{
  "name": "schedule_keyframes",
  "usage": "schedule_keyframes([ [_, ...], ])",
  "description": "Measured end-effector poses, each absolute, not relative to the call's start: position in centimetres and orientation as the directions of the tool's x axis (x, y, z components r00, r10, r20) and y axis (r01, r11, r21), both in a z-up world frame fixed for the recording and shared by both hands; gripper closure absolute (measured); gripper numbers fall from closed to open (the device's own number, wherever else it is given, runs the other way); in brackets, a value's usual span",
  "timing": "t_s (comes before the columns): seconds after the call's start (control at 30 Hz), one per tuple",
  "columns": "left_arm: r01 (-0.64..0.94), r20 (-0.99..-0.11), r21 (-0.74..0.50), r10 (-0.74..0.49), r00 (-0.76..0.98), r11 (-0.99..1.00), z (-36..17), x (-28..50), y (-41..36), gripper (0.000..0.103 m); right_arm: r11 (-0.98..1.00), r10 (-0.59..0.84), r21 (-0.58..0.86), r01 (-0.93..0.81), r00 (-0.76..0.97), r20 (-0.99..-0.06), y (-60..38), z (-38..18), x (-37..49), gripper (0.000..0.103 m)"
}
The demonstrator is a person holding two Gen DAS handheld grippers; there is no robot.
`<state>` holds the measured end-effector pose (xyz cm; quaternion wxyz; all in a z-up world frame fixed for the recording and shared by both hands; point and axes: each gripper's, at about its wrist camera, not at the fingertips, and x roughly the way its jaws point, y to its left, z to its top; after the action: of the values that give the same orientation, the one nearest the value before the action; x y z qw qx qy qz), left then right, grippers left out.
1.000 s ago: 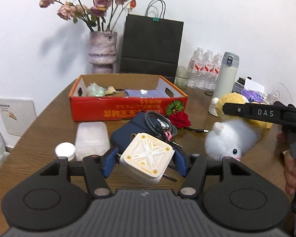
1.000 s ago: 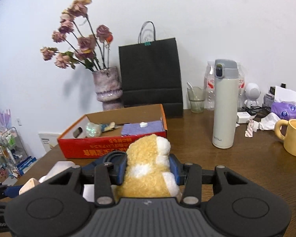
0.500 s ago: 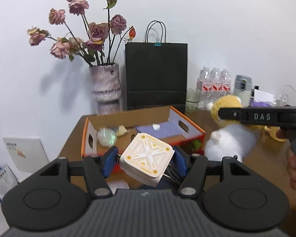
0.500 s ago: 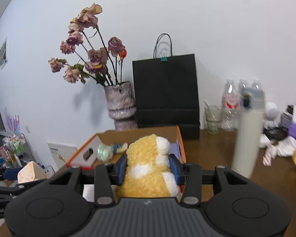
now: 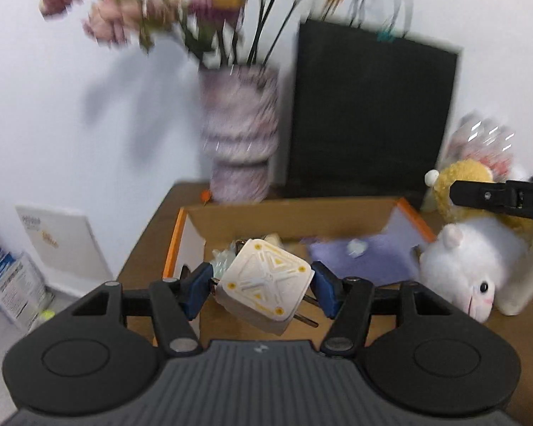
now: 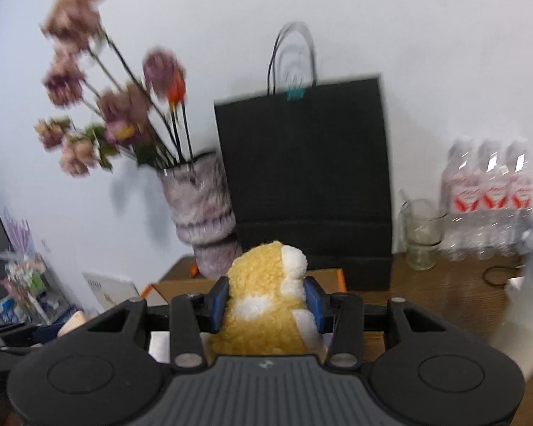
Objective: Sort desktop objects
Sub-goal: 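Carry the plug and alpaca into the cardboard box and open both tools, then withdraw both tools from the box back over the table items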
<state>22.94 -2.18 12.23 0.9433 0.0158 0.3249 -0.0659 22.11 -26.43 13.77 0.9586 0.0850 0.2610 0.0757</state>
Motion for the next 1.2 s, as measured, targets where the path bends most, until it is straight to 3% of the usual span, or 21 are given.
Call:
schedule_keyframes([
  [0.2,0.108,-0.744,-0.014,-0.082,0.663,0.994,7.1,26.6,-2.0,0.042,0.999,0.043,0.046,-0.018,0.773,-0.633,-23.5,8.1,27.7,0.060],
  [0.43,0.119,-0.776,0.139,0.033,0.630,0.983,3.8,26.6,-3.4,0.038,0.987,-0.104,-0.159,-0.019,0.681,-0.725,-20.6,2.9,29.0,0.056],
  [0.47,0.122,-0.773,0.143,0.033,0.633,0.982,4.1,26.5,-3.4,0.037,0.986,-0.103,-0.167,-0.028,0.682,-0.724,-20.6,2.7,28.8,0.049],
  [0.6,0.108,-0.755,0.091,-0.003,0.656,0.990,6.7,25.4,-3.2,0.026,0.997,-0.029,-0.068,-0.030,0.680,-0.732,-22.0,5.1,27.4,0.030],
  [0.8,0.090,-0.720,0.031,-0.040,0.692,0.995,11.5,22.9,-3.1,0.004,0.996,0.086,0.071,-0.052,0.725,-0.683,-23.3,10.7,24.0,0.018],
  [1.2,0.076,-0.677,-0.017,-0.067,0.733,0.997,14.7,14.6,-0.9,0.000,0.985,0.153,0.157,-0.071,0.780,-0.607,-23.6,13.9,15.5,0.013],
])
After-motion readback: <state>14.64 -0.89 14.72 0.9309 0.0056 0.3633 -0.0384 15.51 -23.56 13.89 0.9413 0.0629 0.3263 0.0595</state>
